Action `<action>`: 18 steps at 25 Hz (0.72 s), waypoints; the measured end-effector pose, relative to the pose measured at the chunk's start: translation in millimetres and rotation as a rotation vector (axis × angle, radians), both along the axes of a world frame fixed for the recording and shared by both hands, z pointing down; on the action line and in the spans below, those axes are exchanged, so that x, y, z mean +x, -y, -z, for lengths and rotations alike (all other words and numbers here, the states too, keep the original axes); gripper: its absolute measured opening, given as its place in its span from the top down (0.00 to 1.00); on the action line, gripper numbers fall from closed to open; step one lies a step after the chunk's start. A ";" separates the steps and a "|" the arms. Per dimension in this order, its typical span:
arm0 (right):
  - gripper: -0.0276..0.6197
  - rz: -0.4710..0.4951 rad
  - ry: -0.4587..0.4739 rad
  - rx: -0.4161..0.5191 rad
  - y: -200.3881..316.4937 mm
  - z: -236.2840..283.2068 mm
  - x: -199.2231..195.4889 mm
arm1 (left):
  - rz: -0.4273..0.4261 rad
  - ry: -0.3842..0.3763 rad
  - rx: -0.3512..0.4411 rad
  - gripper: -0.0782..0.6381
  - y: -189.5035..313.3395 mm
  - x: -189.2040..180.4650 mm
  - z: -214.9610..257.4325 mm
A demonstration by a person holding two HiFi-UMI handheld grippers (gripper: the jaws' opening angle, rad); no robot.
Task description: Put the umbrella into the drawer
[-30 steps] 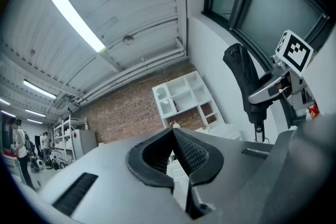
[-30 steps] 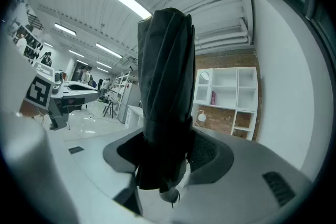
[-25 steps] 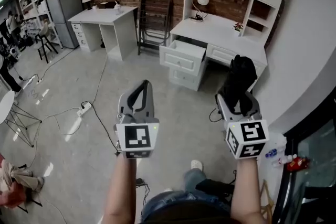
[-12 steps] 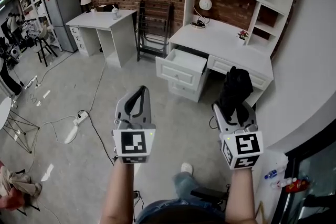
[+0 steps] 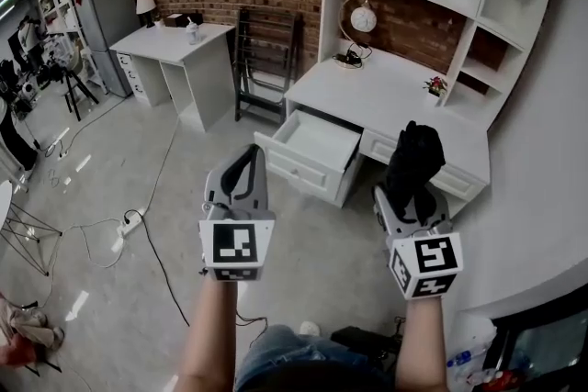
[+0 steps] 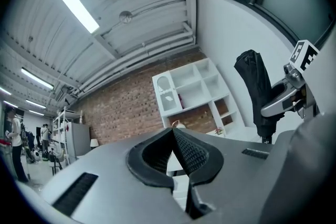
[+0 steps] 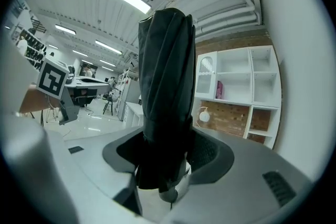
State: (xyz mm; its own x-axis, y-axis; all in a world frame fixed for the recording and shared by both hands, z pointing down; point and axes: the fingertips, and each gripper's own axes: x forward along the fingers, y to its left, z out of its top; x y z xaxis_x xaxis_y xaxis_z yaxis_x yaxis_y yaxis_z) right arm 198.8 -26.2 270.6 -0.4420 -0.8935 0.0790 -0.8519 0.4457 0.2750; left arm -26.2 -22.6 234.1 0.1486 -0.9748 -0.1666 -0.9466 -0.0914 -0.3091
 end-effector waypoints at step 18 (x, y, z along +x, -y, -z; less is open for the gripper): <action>0.60 -0.029 -0.033 -0.167 275.4 -77.5 -40.8 | 0.009 -0.016 -0.141 0.89 292.6 -60.2 -58.1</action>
